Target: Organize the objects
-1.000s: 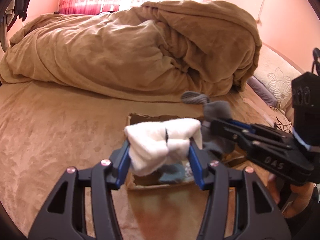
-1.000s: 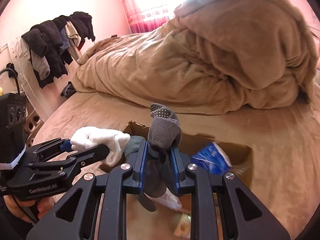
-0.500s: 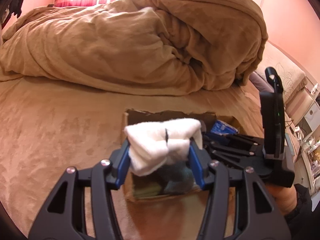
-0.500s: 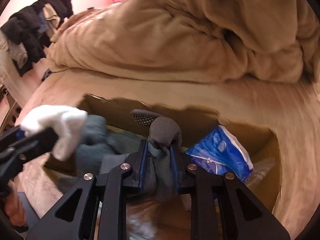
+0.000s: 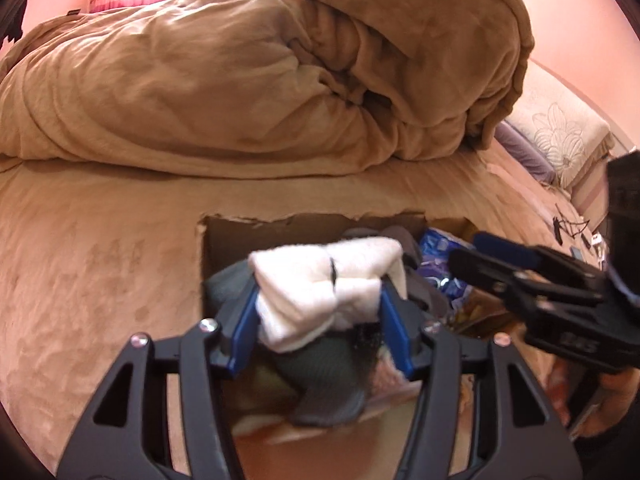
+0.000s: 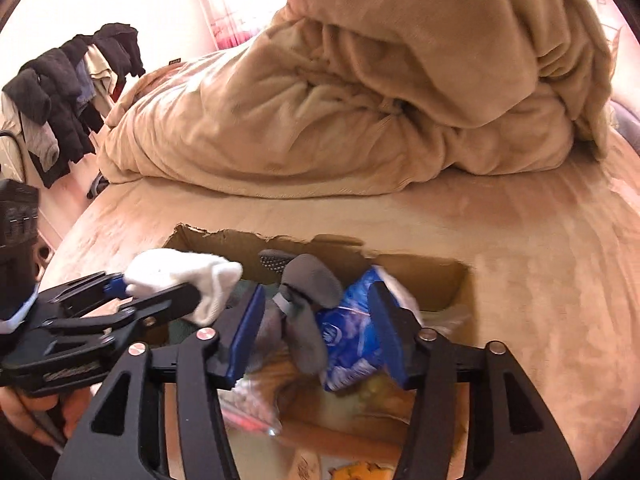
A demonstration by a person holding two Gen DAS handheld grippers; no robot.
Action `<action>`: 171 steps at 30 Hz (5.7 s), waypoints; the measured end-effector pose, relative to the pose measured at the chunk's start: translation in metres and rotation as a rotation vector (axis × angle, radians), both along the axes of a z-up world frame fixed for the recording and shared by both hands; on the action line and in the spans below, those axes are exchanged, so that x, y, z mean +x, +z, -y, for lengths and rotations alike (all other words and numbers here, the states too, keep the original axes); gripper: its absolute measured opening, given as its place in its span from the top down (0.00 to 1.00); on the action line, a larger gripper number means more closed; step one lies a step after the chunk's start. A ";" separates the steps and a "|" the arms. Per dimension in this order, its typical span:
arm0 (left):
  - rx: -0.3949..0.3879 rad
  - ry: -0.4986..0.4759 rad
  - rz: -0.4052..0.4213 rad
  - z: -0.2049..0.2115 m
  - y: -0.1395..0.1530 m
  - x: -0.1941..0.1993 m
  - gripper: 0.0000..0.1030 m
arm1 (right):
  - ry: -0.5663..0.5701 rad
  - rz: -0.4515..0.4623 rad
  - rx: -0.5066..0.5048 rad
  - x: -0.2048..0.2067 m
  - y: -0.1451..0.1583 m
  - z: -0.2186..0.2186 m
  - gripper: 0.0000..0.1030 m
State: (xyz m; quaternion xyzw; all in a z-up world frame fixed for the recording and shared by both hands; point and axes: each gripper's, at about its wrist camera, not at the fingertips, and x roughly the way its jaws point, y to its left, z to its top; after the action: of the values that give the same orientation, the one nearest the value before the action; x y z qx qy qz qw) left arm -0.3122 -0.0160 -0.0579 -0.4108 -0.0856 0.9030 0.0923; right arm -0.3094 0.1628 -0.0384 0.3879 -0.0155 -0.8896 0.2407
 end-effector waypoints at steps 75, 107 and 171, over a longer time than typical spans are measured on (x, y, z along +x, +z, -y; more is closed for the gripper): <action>-0.005 0.189 0.065 0.023 -0.042 0.144 0.07 | -0.118 0.061 0.152 0.089 -0.075 -0.015 0.33; -0.047 0.159 -0.039 0.004 0.033 0.110 0.07 | -0.107 -0.078 0.070 0.077 0.024 -0.025 0.33; -0.120 0.196 -0.039 -0.014 0.049 0.237 0.07 | -0.095 -0.107 0.064 0.204 0.050 -0.037 0.24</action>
State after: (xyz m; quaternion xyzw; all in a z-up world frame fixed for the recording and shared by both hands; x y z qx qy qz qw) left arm -0.0750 -0.0019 -0.0087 -0.3877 -0.0694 0.9190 -0.0195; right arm -0.1051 0.2000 0.0114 0.3461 0.0075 -0.9195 0.1864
